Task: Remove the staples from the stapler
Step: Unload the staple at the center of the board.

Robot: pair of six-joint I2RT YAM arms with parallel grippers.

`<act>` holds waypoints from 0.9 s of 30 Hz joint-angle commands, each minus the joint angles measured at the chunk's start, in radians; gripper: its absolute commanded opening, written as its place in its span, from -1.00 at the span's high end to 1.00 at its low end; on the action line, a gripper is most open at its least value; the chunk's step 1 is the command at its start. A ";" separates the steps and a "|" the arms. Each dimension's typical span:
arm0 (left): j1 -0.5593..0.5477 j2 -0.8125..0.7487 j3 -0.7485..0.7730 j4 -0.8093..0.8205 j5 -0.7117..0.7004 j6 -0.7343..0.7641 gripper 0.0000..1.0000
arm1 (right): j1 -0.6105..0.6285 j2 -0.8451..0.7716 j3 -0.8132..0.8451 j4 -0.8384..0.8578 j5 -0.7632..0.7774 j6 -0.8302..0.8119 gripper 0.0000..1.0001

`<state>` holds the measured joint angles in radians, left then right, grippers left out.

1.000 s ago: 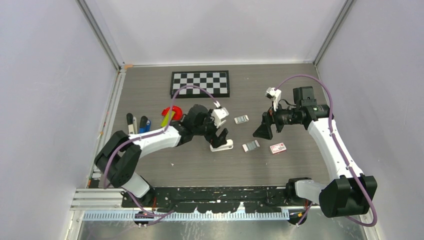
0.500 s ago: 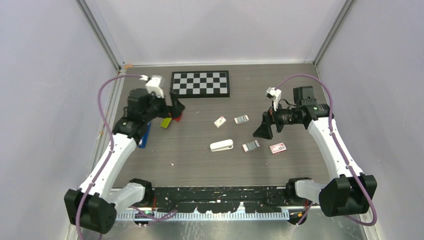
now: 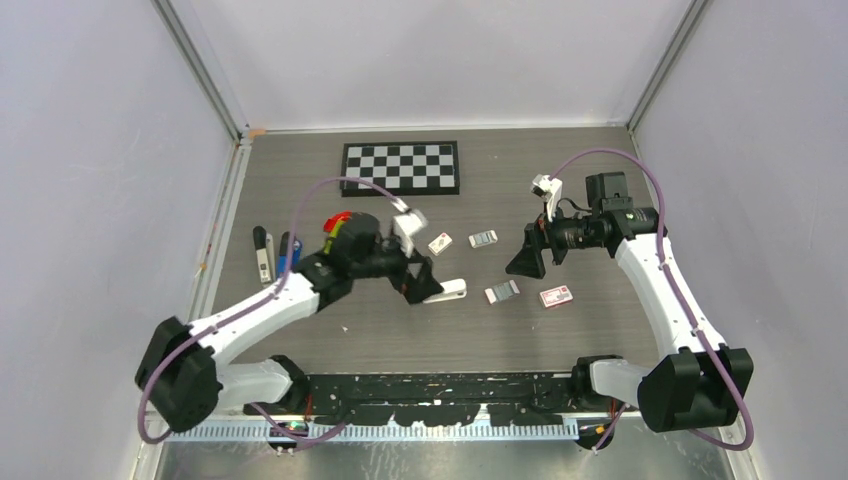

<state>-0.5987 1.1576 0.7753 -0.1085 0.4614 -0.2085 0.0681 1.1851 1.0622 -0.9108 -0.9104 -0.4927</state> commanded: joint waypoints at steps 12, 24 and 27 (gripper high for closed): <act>-0.217 0.397 0.113 0.196 0.014 0.549 -0.86 | 0.004 0.024 0.016 0.026 -0.024 0.005 -0.99; -0.260 0.500 0.144 0.208 -0.059 0.585 -0.49 | 0.004 0.037 0.013 0.030 -0.016 0.006 -0.99; -0.263 0.515 0.155 0.206 -0.068 0.580 -0.25 | 0.003 0.039 0.013 0.030 -0.016 0.005 -0.99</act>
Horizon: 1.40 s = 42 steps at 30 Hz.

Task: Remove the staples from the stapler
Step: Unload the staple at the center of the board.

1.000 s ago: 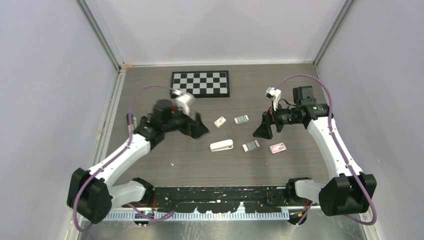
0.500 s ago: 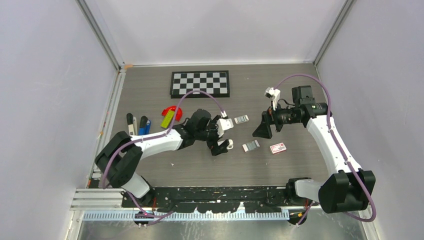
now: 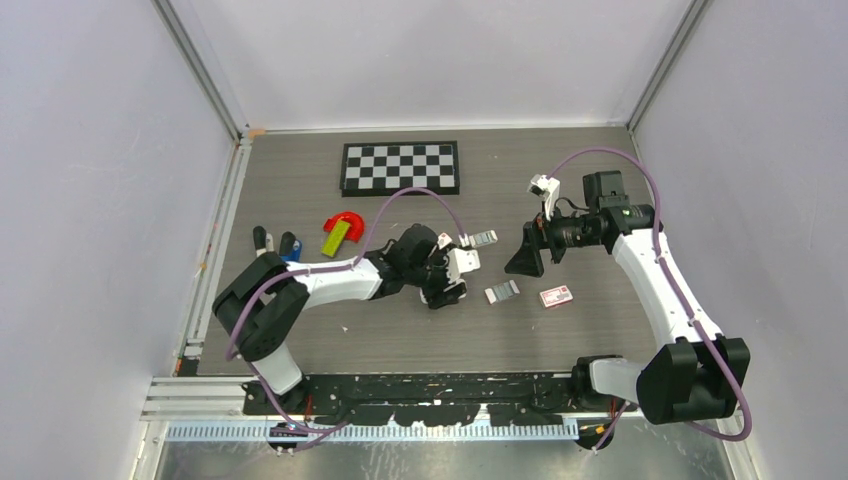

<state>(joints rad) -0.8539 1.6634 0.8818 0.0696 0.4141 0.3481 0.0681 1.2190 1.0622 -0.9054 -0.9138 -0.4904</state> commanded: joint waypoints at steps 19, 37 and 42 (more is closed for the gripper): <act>-0.017 0.062 0.068 0.025 -0.069 0.009 0.46 | 0.004 0.010 0.012 0.024 -0.011 0.003 -0.99; 0.132 -0.243 -0.053 0.135 0.103 -0.661 1.00 | 0.033 0.043 -0.018 0.052 -0.150 0.046 -0.99; 0.186 -0.298 -0.176 0.345 0.163 -0.933 1.00 | 0.094 0.042 -0.055 0.139 -0.198 0.120 -0.99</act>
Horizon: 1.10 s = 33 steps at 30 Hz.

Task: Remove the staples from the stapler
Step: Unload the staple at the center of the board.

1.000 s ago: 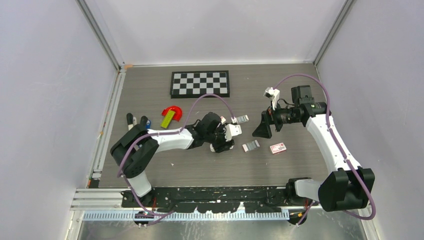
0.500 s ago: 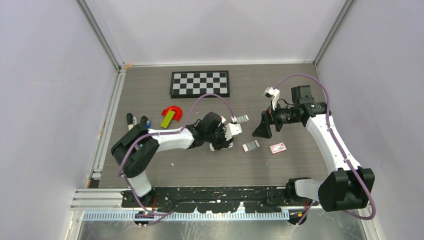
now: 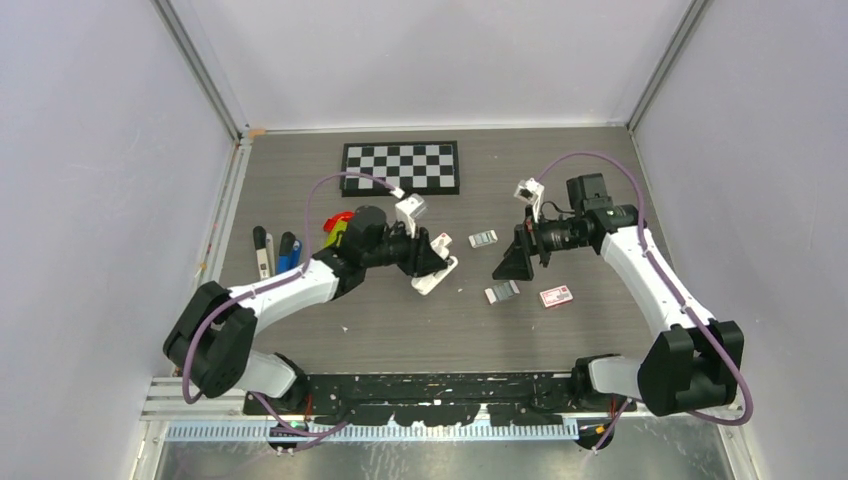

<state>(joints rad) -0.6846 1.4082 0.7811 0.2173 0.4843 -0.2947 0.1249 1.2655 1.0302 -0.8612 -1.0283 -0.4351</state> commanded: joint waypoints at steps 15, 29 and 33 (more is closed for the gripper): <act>0.016 -0.128 -0.229 0.372 -0.020 -0.581 1.00 | 0.087 -0.021 -0.250 0.891 -0.164 0.781 -0.99; 0.015 -0.211 -0.280 0.099 -0.263 -0.776 1.00 | 0.252 -0.024 -0.116 0.252 0.058 -0.009 -0.99; 0.016 -0.233 -0.269 -0.034 -0.339 -0.854 1.00 | 0.355 -0.024 -0.105 0.193 0.176 -0.174 -0.99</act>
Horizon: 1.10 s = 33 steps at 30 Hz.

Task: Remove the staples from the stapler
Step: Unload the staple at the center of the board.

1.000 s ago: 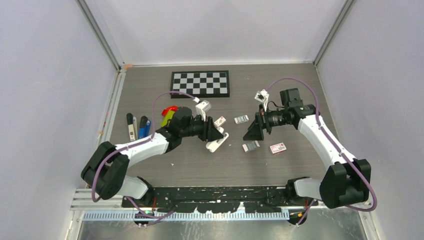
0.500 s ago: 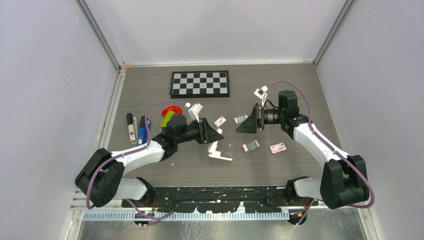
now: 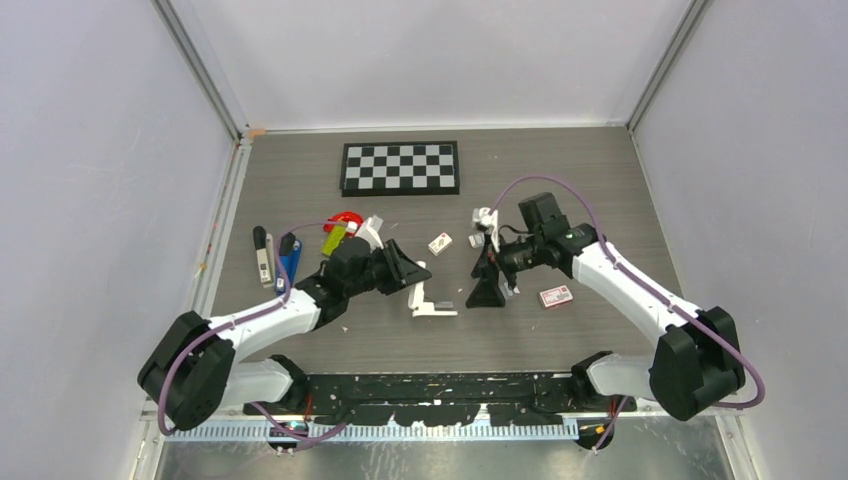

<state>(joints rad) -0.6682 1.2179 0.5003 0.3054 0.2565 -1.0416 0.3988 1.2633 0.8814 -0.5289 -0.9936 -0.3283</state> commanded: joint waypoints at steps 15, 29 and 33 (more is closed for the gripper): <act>-0.001 0.107 0.074 -0.369 -0.282 -0.264 1.00 | 0.344 -0.002 -0.057 0.068 0.394 -0.443 -0.99; 0.001 0.095 0.086 -0.563 -0.506 -0.638 1.00 | 0.610 0.120 -0.170 0.568 0.740 -0.335 -0.99; 0.001 0.109 0.082 -0.553 -0.500 -0.691 1.00 | 0.669 0.176 -0.184 0.636 0.800 -0.307 -0.99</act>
<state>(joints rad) -0.6682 1.3281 0.5819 -0.2085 -0.1722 -1.6440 1.0142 1.4002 0.7132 -0.0521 -0.2867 -0.6834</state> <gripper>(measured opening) 0.344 0.995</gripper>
